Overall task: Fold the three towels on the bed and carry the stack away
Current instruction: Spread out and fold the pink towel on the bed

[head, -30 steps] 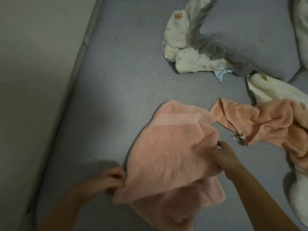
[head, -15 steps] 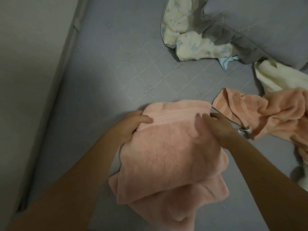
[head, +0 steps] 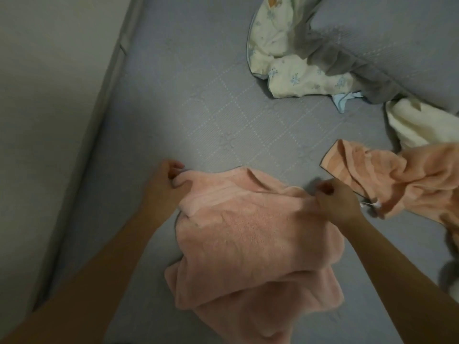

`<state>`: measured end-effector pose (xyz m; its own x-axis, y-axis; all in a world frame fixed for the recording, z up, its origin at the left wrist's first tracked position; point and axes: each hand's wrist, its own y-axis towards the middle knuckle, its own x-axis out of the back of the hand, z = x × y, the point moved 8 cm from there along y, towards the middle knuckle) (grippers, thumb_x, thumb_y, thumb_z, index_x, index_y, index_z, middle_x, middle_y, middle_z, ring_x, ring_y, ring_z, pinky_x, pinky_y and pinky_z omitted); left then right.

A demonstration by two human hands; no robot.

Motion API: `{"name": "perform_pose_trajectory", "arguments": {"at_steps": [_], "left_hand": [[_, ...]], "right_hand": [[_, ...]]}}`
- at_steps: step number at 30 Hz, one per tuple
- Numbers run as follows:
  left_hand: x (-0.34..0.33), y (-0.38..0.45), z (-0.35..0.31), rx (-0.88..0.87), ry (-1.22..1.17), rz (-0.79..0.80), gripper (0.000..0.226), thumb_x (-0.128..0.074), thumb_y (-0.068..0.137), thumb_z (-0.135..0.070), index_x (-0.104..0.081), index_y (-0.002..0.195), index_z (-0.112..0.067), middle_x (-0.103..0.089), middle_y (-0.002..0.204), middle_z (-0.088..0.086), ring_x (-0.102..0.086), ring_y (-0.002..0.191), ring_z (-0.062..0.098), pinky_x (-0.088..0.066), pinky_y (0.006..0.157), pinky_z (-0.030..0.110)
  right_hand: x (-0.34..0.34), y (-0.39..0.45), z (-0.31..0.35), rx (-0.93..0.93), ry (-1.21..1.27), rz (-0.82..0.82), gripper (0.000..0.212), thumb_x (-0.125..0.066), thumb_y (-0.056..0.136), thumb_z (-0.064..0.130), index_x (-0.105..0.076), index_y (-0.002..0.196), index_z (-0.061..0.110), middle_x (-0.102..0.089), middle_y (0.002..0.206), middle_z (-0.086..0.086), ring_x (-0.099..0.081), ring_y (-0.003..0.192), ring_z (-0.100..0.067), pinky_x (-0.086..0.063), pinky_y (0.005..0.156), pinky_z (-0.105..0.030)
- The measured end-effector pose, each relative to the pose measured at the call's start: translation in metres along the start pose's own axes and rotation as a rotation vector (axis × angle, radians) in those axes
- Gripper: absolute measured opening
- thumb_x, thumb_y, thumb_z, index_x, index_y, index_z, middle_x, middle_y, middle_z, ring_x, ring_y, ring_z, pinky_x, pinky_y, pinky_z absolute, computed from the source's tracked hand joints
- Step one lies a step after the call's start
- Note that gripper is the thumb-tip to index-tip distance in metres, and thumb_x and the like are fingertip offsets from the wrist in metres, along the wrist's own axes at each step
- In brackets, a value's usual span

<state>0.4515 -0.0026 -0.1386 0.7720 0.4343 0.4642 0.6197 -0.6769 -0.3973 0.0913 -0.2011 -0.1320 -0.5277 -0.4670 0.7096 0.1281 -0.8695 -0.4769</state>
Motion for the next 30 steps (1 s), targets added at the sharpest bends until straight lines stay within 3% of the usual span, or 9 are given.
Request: {"name": "perform_pose_trajectory", "arguments": {"at_steps": [2,4,7,10,13,17,19,23,30], "left_hand": [[0.016,0.001,0.001,-0.061,-0.007,-0.147,0.039,-0.077,0.076,-0.020,-0.056,0.109,-0.029,-0.057,0.094,-0.010,-0.057,0.087,0.010,-0.050,0.073,0.019],[0.023,0.001,0.016,0.129,-0.120,-0.191,0.015,-0.064,0.080,-0.038,-0.063,0.093,-0.031,-0.062,0.088,-0.008,-0.060,0.082,0.013,-0.050,0.062,0.020],[0.005,-0.010,0.036,0.380,-0.068,0.096,0.022,-0.054,0.080,-0.043,-0.066,0.066,-0.030,-0.058,0.065,-0.006,-0.050,0.059,0.015,-0.035,0.054,0.025],[-0.008,-0.023,0.030,0.267,-0.038,0.368,0.010,-0.059,0.072,-0.035,-0.064,0.065,-0.030,-0.053,0.061,-0.015,-0.048,0.057,0.005,-0.034,0.058,0.027],[-0.005,-0.027,0.026,0.178,-0.024,0.428,0.023,-0.062,0.069,-0.043,-0.064,0.079,-0.023,-0.062,0.083,-0.007,-0.054,0.075,0.002,-0.040,0.072,0.031],[-0.004,-0.034,0.033,0.233,-0.123,0.538,0.053,-0.073,0.066,-0.026,-0.060,0.118,-0.024,-0.069,0.112,-0.002,-0.065,0.100,0.011,-0.052,0.083,0.035],[-0.006,-0.037,0.038,0.240,-0.046,0.585,0.049,-0.075,0.064,-0.027,-0.068,0.112,-0.021,-0.074,0.103,-0.003,-0.068,0.094,0.012,-0.053,0.081,0.034],[0.022,-0.013,0.036,0.234,0.039,0.300,0.026,-0.071,0.066,-0.031,-0.073,0.090,-0.021,-0.076,0.087,-0.004,-0.069,0.082,0.014,-0.051,0.078,0.033],[0.055,0.090,-0.046,0.101,-0.365,-0.248,0.023,-0.065,0.086,0.000,-0.054,0.085,-0.021,-0.055,0.075,0.000,-0.052,0.056,0.005,-0.044,0.050,0.021]], "right_hand": [[-0.006,0.005,0.013,0.049,-0.060,-0.004,0.014,-0.063,0.087,0.017,-0.066,0.100,0.012,-0.067,0.094,-0.006,-0.064,0.092,-0.027,-0.039,0.078,-0.028],[-0.014,0.010,0.035,0.108,-0.040,-0.004,0.032,-0.064,0.086,0.025,-0.064,0.116,0.012,-0.067,0.105,-0.005,-0.063,0.100,-0.025,-0.038,0.080,-0.025],[-0.046,0.008,0.072,0.221,-0.053,0.210,0.058,-0.070,0.080,0.044,-0.053,0.132,0.023,-0.059,0.118,0.005,-0.058,0.106,-0.016,-0.043,0.087,-0.029],[-0.078,-0.007,0.093,0.375,-0.236,0.388,0.078,-0.069,0.072,0.064,-0.043,0.139,0.035,-0.052,0.132,0.006,-0.052,0.119,-0.016,-0.045,0.102,-0.039],[-0.077,-0.017,0.091,0.417,-0.238,0.379,0.087,-0.058,0.064,0.086,-0.040,0.138,0.043,-0.049,0.135,0.014,-0.047,0.121,-0.010,-0.039,0.105,-0.038],[-0.063,-0.019,0.074,0.481,-0.356,0.261,0.051,-0.065,0.080,0.052,-0.052,0.124,0.030,-0.060,0.117,0.007,-0.057,0.104,-0.015,-0.045,0.093,-0.036],[-0.058,-0.015,0.069,0.458,-0.365,0.255,0.015,-0.060,0.086,0.035,-0.058,0.099,0.026,-0.064,0.090,0.005,-0.061,0.083,-0.020,-0.048,0.074,-0.035],[-0.027,0.014,0.063,0.303,-0.177,0.098,0.027,-0.052,0.092,0.027,-0.050,0.066,0.021,-0.054,0.058,0.008,-0.052,0.058,-0.016,-0.031,0.051,-0.026],[0.041,0.089,0.105,0.159,0.099,-0.157,0.030,-0.056,0.085,0.034,-0.050,0.062,0.016,-0.041,0.055,0.001,-0.041,0.054,-0.015,-0.031,0.049,-0.028]]}}
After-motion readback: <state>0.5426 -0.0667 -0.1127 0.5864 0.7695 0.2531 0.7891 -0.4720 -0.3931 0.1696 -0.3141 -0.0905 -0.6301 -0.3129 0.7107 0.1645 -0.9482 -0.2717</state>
